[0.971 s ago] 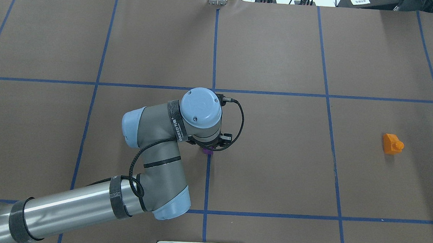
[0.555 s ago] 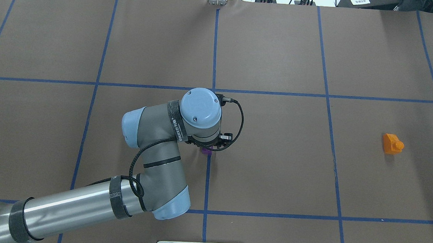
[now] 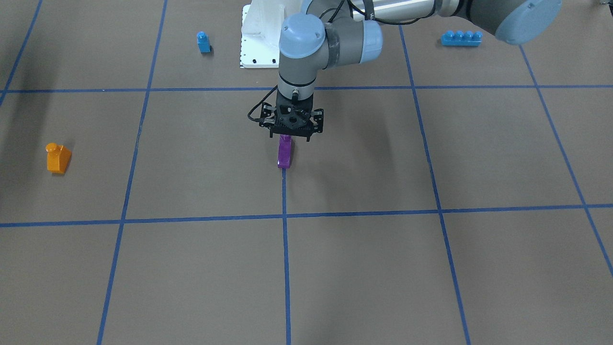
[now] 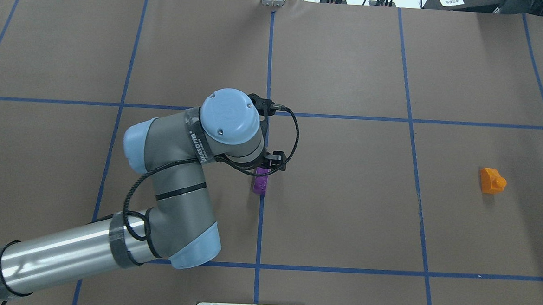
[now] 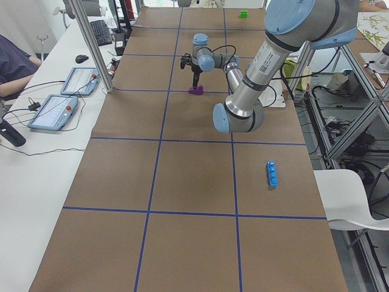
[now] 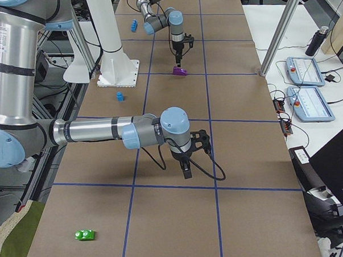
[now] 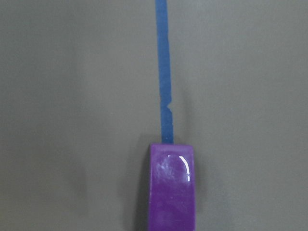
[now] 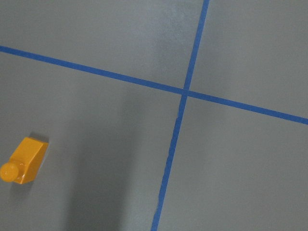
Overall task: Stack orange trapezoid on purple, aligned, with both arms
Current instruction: 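Open the left gripper and withdraw it from the purple block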
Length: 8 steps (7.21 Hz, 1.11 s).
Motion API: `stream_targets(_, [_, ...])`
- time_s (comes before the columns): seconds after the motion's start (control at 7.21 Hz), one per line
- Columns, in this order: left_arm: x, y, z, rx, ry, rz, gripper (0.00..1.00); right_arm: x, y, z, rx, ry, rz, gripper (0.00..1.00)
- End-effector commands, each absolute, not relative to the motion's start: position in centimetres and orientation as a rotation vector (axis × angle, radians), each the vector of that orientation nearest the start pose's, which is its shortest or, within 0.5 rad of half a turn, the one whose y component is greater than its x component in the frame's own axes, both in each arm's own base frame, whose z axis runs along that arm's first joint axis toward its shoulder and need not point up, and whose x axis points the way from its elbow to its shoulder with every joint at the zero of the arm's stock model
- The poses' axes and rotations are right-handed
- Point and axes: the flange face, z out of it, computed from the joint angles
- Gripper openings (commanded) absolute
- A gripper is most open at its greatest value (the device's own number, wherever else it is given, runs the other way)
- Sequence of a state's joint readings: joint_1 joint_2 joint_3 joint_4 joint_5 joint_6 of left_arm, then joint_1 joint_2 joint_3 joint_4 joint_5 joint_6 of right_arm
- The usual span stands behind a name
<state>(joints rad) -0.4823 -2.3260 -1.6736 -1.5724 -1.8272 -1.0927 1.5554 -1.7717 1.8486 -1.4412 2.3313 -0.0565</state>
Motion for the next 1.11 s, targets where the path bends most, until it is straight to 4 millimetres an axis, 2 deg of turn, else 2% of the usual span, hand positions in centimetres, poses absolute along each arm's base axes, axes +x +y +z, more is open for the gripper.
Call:
stream_targets(0.0, [41.6, -39.7, 19.7, 0.269, 0.771, 0.245, 1.00, 5.6, -41.9, 57.8, 0.224, -0.789, -0.110, 1.00])
stream_targets(0.14, [36.6, -41.3, 22.9, 0.262, 0.746, 0.297, 1.00, 5.5, -41.6, 55.5, 0.247, -0.804, -0.086, 1.00])
stream_targets(0.28, [31.0, -43.9, 26.5, 0.259, 0.733, 0.377, 1.00, 5.3, -41.2, 52.8, 0.260, -0.819, -0.040, 1.00])
stream_targets(0.42, [25.2, -46.2, 30.2, 0.263, 0.724, 0.464, 1.00, 4.7, -41.1, 52.3, 0.251, -0.831, -0.032, 0.99])
stream_targets(0.55, [19.4, -47.5, 33.9, 0.243, 0.730, 0.462, 1.00, 2.2, -41.3, 52.4, 0.219, -0.849, -0.083, 0.98])
stream_targets(0.69, [15.0, -47.7, 37.1, 0.243, 0.719, 0.442, 1.00, 0.6, -41.4, 52.4, 0.197, -0.853, -0.105, 0.98])
stream_targets(0.83, [12.2, -47.7, 38.7, 0.238, 0.703, 0.399, 1.00, -1.5, -41.3, 52.5, 0.155, -0.855, -0.104, 0.98])
stream_targets(0.97, [10.2, -47.2, 41.0, 0.207, 0.679, 0.355, 1.00, -4.1, -41.3, 52.6, 0.128, -0.835, -0.107, 0.99])
